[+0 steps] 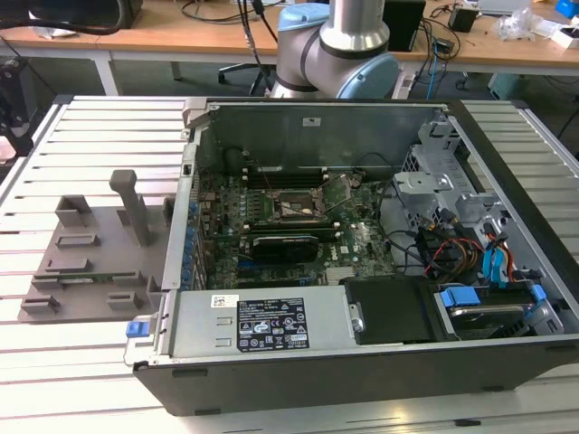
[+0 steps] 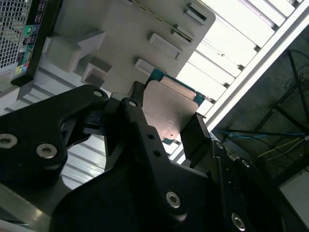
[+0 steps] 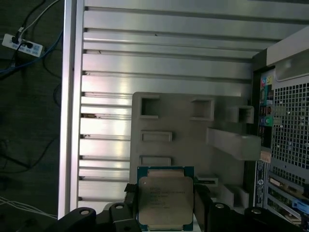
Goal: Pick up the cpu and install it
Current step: 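Pick up the cpu and move it towards the insertion slot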
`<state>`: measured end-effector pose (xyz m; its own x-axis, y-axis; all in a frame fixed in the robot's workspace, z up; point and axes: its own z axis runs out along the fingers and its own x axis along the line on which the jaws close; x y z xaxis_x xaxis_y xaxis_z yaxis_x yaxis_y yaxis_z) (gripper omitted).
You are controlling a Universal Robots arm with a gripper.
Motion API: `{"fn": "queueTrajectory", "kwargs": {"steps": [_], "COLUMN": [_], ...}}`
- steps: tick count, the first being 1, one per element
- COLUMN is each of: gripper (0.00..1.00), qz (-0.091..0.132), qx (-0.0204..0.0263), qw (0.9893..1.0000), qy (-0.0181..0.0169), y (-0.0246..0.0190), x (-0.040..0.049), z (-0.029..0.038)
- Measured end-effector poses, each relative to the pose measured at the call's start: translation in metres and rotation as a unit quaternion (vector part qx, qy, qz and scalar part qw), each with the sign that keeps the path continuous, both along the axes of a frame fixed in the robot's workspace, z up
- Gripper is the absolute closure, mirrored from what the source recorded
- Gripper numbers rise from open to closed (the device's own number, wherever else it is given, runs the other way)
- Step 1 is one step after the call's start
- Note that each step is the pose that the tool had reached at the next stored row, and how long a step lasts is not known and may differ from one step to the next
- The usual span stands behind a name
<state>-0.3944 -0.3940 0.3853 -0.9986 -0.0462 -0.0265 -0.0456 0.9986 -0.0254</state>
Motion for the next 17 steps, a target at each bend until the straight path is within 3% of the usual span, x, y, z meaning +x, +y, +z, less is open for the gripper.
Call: {"fn": "queueTrajectory", "kwargs": {"steps": [12,17], "gripper": [0.45,0.45], "qz": [0.0,0.0], "qx": [0.0,0.0], "qw": [1.0,1.0], "qy": [0.0,0.0], "y": [0.0,0.0], "x": [0.0,0.0001], "z": [0.0232,0.0236]}}
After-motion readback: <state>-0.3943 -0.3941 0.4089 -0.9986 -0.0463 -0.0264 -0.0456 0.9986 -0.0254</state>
